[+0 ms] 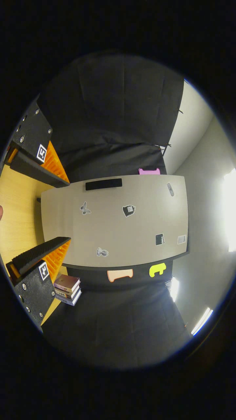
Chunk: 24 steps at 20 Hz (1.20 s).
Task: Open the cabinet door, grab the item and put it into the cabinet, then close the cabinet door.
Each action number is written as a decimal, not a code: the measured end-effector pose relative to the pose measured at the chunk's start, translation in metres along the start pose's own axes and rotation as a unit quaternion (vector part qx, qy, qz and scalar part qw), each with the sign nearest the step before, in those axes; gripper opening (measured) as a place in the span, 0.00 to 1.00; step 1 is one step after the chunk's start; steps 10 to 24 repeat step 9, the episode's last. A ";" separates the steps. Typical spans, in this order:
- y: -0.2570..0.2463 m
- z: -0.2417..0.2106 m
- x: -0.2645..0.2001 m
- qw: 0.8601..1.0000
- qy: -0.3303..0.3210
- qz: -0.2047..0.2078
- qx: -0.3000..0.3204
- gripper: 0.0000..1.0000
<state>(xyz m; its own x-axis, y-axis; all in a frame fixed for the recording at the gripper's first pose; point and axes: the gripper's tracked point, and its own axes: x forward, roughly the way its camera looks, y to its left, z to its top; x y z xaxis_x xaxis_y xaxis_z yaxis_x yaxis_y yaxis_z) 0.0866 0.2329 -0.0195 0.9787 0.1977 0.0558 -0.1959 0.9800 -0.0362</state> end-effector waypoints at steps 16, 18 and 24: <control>0.003 -0.002 0.003 1.000 0.001 0.011 0.001 0.94; 0.003 -0.002 0.003 1.000 0.001 0.011 0.001 0.94; 0.003 -0.002 0.003 1.000 0.001 0.011 0.001 0.94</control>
